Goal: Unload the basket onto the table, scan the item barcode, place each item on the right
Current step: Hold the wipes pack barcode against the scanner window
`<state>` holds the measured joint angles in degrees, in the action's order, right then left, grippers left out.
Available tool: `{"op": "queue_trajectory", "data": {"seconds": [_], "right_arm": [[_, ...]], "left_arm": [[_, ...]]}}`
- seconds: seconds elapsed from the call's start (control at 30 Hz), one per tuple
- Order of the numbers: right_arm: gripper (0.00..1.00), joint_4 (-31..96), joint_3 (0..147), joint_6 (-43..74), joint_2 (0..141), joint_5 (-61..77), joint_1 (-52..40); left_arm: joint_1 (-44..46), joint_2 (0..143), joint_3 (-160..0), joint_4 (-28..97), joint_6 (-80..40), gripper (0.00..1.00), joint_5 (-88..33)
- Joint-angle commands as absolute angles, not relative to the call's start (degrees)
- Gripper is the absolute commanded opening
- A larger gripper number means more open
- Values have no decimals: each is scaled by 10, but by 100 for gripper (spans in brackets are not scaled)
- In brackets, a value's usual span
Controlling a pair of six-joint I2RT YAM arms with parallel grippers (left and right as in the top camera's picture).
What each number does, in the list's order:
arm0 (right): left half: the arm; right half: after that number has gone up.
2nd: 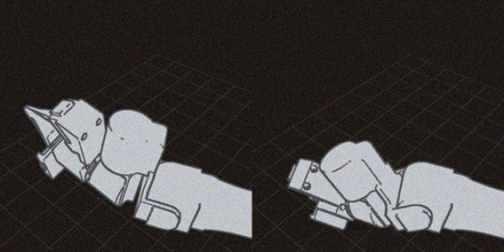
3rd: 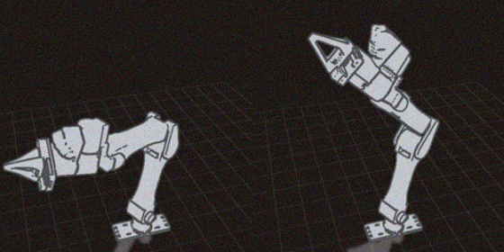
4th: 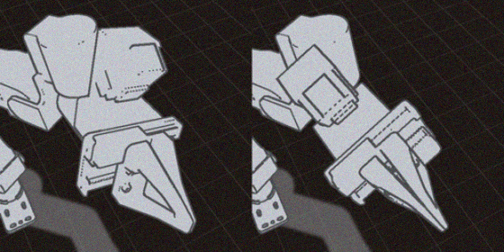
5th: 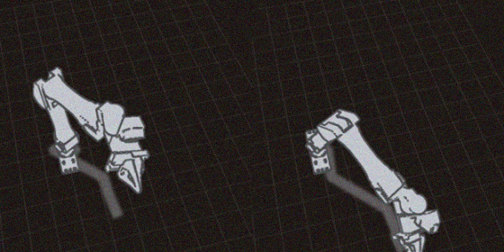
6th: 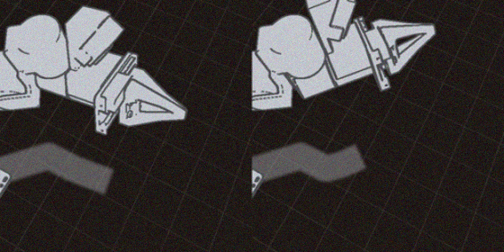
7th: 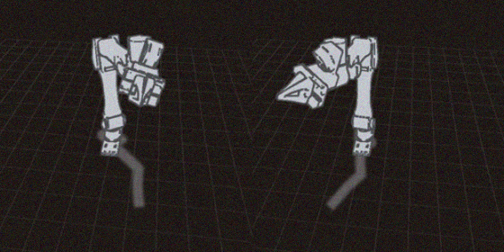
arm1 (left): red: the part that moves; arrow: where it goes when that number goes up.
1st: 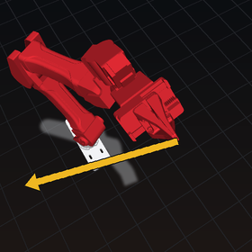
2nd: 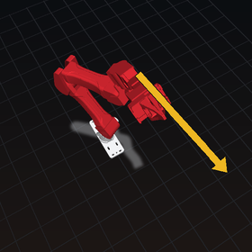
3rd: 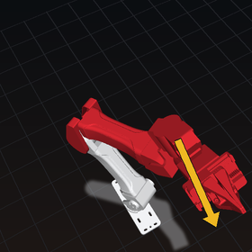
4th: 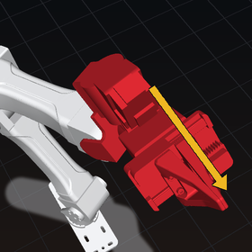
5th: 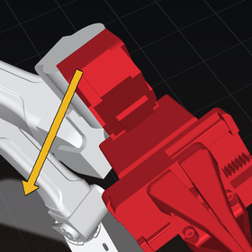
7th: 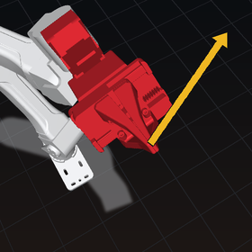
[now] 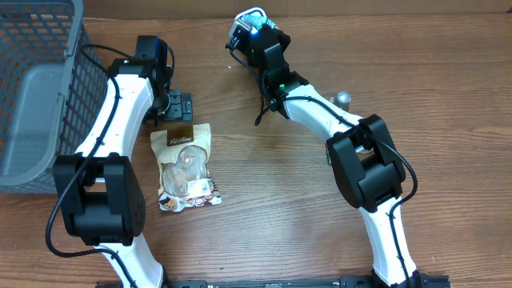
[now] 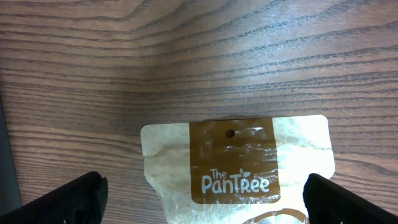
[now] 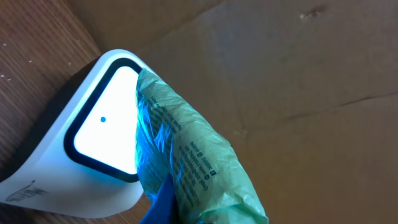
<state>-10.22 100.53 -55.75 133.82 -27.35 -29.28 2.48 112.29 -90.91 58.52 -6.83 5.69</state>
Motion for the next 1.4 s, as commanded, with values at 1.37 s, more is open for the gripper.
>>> {"op": "queue_trajectory", "data": {"seconds": [1.37], "right_arm": [[4, -98, 1016, -582, 1365, -263, -297]], "left_arm": [[23, 1112, -916, 584, -56, 100, 62]]}}
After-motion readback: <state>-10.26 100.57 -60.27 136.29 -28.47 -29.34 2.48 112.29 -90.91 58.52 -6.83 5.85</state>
